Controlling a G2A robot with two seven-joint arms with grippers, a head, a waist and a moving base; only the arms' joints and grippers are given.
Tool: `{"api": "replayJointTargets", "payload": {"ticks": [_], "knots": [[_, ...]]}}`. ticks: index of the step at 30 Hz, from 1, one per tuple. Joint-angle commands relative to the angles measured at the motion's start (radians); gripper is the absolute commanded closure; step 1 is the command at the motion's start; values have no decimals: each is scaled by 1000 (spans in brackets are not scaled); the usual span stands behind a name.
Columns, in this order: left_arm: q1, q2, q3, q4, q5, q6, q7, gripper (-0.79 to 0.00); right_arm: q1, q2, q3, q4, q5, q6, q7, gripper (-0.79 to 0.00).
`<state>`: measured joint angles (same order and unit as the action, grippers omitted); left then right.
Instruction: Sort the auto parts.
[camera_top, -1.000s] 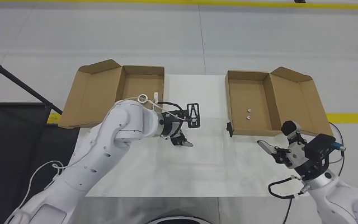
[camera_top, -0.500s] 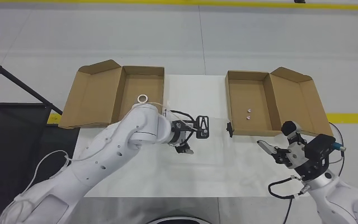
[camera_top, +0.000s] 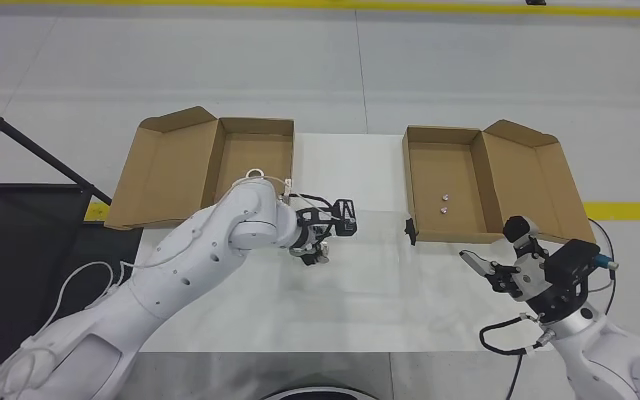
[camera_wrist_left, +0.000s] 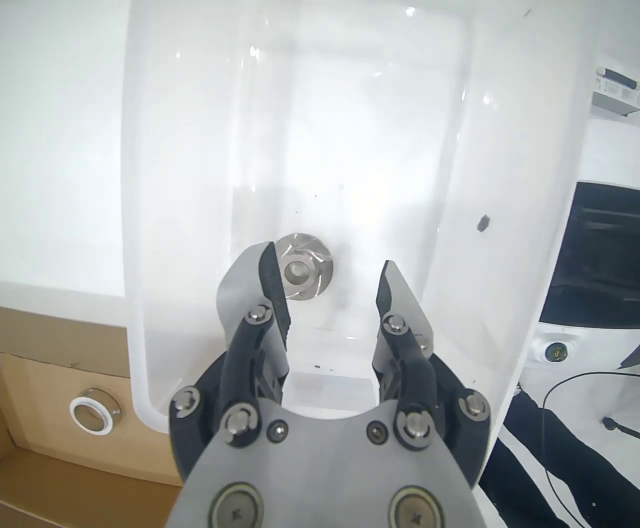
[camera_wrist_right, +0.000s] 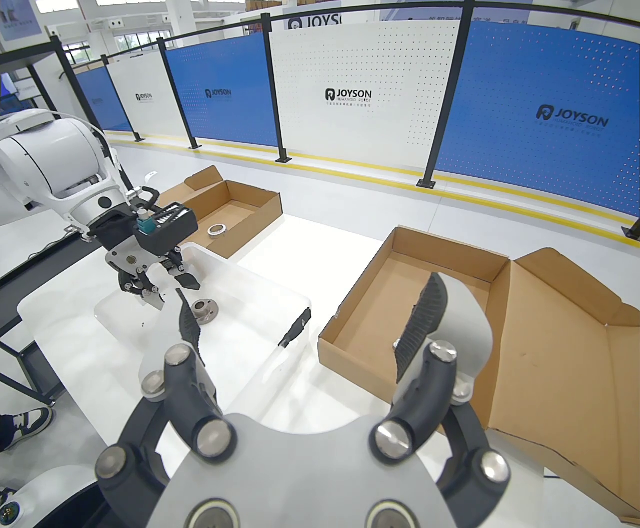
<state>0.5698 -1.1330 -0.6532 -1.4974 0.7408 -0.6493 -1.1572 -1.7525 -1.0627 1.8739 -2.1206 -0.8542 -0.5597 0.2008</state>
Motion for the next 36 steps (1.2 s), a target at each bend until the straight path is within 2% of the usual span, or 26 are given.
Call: {"api": "replayJointTargets", "payload": {"ticks": [1,10,18,29,36], "knots": [[-7,-6,14,13,4,7,6,-456,0,0,0,0,0,0,0,-785],[-53,-42,80,93,25,61,-12,-483,0,0,0,0,0,0,0,-785],[-86,-75,126,151,29,95,-29,-474,0,0,0,0,0,0,0,-785],[-117,-112,165,210,20,118,-50,-379,0,0,0,0,0,0,0,-785],[-123,-124,173,234,19,135,-65,-360,0,0,0,0,0,0,0,-785]]}}
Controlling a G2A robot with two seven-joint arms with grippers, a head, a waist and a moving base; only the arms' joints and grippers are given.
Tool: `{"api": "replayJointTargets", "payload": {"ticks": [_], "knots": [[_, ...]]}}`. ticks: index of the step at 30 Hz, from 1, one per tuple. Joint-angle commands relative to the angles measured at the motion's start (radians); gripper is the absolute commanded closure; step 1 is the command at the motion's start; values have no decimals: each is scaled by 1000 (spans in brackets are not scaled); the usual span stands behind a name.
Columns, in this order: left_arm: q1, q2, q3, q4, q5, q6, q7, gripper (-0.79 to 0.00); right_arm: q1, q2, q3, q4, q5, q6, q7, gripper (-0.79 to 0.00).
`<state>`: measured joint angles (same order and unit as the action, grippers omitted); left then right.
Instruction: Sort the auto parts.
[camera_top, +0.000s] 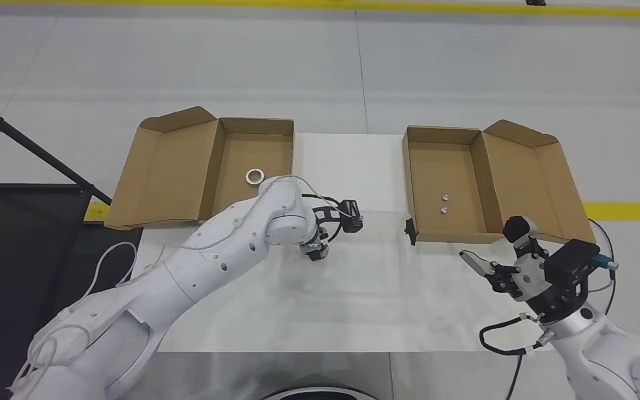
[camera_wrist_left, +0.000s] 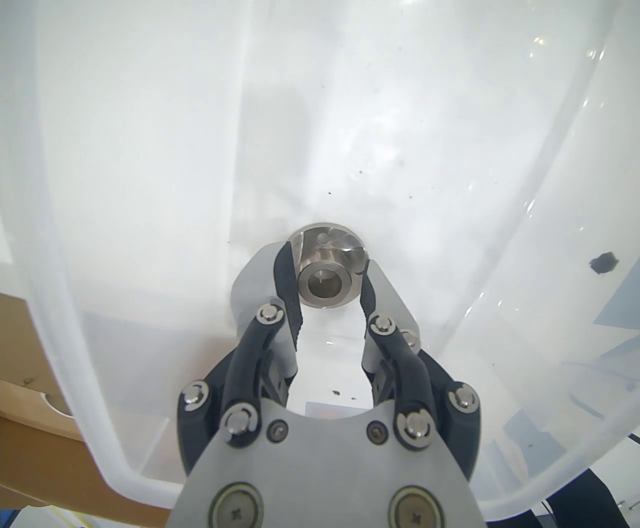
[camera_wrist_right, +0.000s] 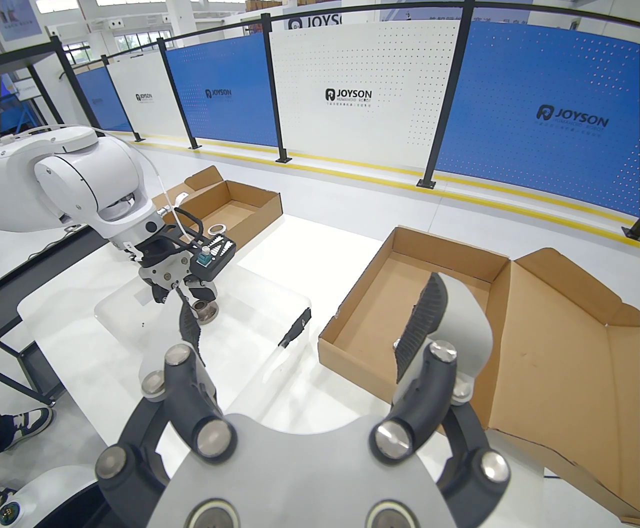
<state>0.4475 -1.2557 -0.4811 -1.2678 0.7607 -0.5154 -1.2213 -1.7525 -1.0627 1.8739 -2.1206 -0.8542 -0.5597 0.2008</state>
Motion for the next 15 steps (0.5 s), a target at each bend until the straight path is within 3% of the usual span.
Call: {"api": "replayJointTargets", "payload": {"ticks": [1,10,13,15], "knots": [[-1,-3,2,9,0,2,-4,-360,0,0,0,0,0,0,0,-785],[-4,-14,4,29,2,9,-14,-271,0,0,0,0,0,0,0,-785],[-5,-17,3,32,4,9,-16,-166,0,0,0,0,0,0,0,-785],[-5,-19,2,31,7,8,-15,0,0,0,0,0,0,0,0,-785]]}}
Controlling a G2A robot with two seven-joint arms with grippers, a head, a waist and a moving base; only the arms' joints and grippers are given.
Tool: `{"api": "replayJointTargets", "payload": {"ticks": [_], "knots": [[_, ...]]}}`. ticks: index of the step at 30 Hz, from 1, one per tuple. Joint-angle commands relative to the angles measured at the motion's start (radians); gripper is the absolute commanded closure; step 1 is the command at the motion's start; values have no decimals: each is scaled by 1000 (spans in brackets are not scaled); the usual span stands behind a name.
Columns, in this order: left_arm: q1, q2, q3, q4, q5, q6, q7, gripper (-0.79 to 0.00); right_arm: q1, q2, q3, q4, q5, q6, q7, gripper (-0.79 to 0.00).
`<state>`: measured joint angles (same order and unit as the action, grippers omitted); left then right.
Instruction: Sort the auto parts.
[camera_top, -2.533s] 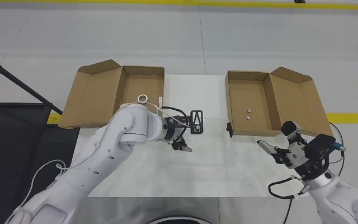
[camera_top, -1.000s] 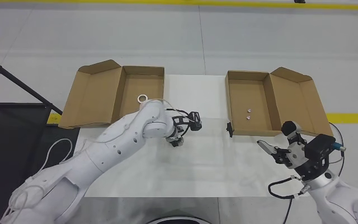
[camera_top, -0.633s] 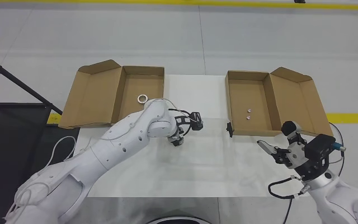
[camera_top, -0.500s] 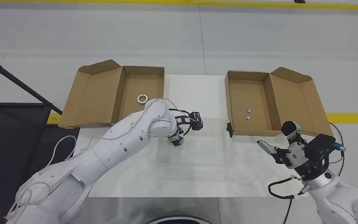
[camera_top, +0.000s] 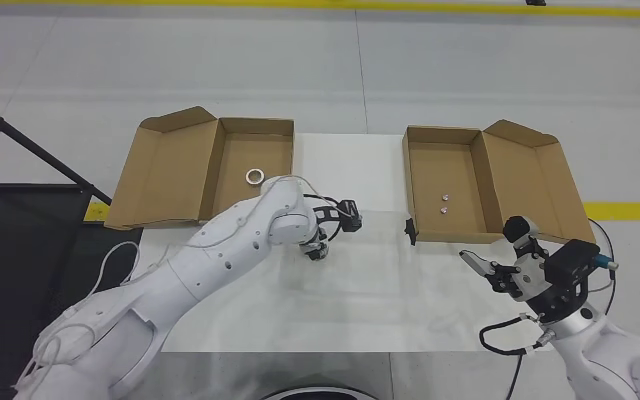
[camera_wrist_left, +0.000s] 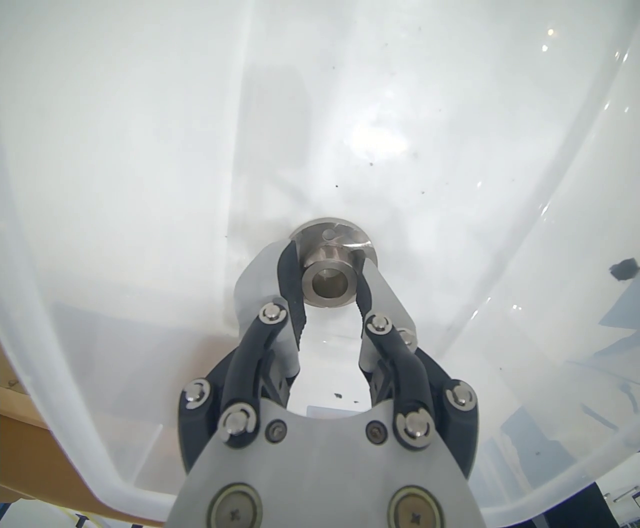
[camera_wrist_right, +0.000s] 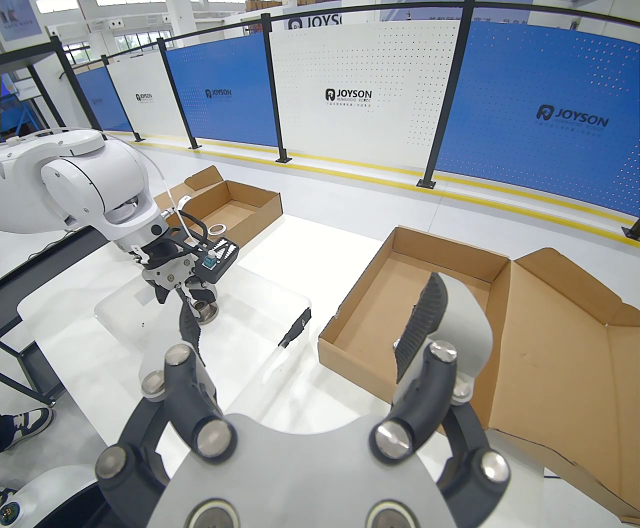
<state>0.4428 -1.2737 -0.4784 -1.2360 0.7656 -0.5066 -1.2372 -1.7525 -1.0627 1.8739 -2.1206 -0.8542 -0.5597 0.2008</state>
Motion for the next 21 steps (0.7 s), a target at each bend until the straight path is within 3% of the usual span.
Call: {"api": "replayJointTargets", "payload": {"ticks": [1,8,14,21], "knots": [[-1,-1,-4,-4,5,1,4,0,0,0,0,0,0,0,0,-785],[35,30,-103,-98,-7,-13,137,0,0,0,0,0,0,0,0,-785],[132,88,-262,-205,11,-52,298,0,0,0,0,0,0,0,0,-785],[254,137,-429,-286,11,-172,547,0,0,0,0,0,0,0,0,-785]]}}
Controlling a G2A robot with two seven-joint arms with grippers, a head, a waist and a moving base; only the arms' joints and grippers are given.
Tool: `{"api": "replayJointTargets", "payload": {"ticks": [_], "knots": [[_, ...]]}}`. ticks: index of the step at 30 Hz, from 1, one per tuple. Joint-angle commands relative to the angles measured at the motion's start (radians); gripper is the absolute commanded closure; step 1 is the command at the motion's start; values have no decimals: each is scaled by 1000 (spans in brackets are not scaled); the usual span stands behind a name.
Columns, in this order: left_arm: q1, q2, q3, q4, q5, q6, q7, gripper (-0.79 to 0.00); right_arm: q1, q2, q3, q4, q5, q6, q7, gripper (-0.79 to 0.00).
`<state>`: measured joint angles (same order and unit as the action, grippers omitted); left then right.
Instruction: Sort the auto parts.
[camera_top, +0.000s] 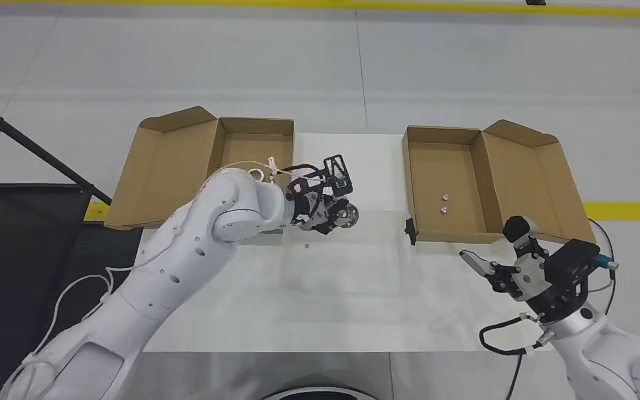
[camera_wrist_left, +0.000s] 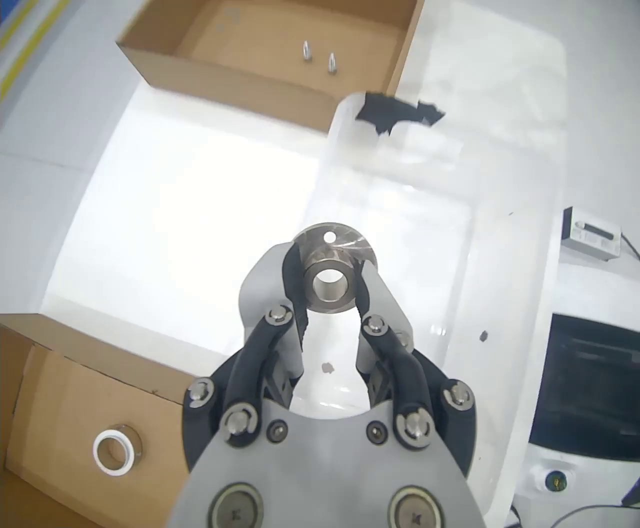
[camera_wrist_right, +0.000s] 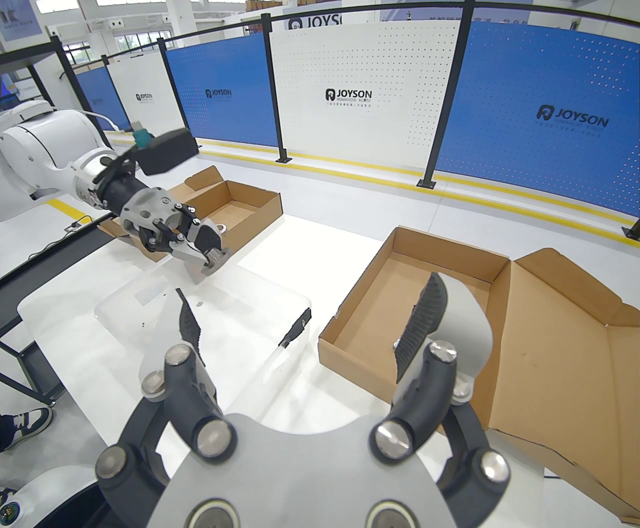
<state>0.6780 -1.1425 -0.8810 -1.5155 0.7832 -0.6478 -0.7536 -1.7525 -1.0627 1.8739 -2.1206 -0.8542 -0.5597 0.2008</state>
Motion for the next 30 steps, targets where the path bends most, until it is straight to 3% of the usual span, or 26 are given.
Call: {"api": "replayJointTargets", "payload": {"ticks": [1,6,12,22,30], "knots": [[32,9,-43,-6,-14,-58,107,0,0,0,0,0,0,0,0,-785],[59,15,-106,38,-66,-213,338,0,0,0,0,0,0,0,0,-785],[35,-7,-104,118,-91,-365,624,0,0,0,0,0,0,0,0,-785],[-74,-58,52,241,-46,-365,1096,0,0,0,0,0,0,0,0,-785],[-166,-69,147,342,120,-365,1251,0,0,0,0,0,0,0,0,-785]]}}
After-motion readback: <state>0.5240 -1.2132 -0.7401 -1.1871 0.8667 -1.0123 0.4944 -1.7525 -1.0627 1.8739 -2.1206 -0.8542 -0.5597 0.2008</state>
